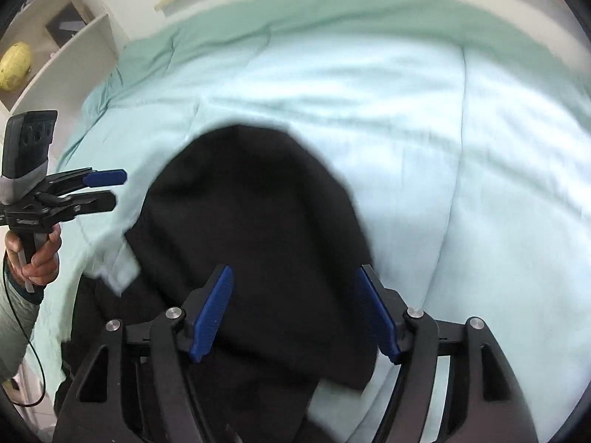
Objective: Fold large clothes
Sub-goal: 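Lift the hood with both tools and fold it toward the jacket body, then lay the hood onto the jacket body and open both tools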
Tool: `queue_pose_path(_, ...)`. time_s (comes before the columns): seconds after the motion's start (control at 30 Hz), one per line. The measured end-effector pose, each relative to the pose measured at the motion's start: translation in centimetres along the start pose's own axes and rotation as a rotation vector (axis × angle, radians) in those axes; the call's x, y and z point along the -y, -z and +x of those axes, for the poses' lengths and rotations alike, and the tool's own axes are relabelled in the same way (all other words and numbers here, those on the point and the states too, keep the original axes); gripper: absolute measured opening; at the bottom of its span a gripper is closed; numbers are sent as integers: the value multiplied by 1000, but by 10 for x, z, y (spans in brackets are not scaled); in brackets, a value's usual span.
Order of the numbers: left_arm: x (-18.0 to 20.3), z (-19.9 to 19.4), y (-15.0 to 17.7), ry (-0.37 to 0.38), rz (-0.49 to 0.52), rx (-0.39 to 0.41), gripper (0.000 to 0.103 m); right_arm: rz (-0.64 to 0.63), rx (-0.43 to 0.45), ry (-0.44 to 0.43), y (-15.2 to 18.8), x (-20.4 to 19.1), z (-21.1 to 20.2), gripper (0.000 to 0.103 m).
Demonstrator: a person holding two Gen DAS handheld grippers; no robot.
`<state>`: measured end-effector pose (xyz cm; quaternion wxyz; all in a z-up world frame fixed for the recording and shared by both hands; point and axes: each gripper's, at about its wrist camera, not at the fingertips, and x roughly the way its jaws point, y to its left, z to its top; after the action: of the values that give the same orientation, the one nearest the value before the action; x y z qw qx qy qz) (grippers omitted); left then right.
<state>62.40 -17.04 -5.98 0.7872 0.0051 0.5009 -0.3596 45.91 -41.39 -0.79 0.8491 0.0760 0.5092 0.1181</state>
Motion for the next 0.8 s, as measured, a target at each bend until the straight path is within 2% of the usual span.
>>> queue_pose_path(0.1,-30,36,-21,71,-83,-87,83,27,-17,-29,-27,18,20,73)
queue_pose_path(0.23,-42,74,-20,130,-121,-164,83,82,-61,-91,-47,37,50,73)
queue_pose_path(0.3,-47,94,-21,228,-163,-212,82,114,-100,-134,-50,49,72,73)
queue_pose_path(0.33,-50,100,-15,244,-178,-223,82,132,-122,-155,-48,51,88,73)
queue_pose_path(0.37,-50,104,-13,243,-184,-225,72,152,-143,-179,-45,54,100,73)
queue_pose_path(0.4,-48,106,-11,228,-174,-224,43,160,-154,-205,-44,54,108,72)
queue_pose_path(0.43,-42,109,-7,230,-164,-222,34,153,-152,-227,-43,47,111,54)
queue_pose_path(0.47,-37,100,-4,236,-143,-202,24,124,-143,-264,-41,41,106,36)
queue_pose_path(0.57,-12,57,2,253,-56,-115,20,-2,-91,-257,-33,11,70,21)
queue_pose_path(0.6,-4,44,4,266,-39,-94,20,-54,-60,-241,-26,-5,48,21)
queue_pose_path(0.7,33,-26,26,305,61,-9,20,-131,31,-209,-3,-38,-10,21)
queue_pose_path(0.8,69,-79,58,306,143,32,20,-154,107,-193,25,-63,-61,21)
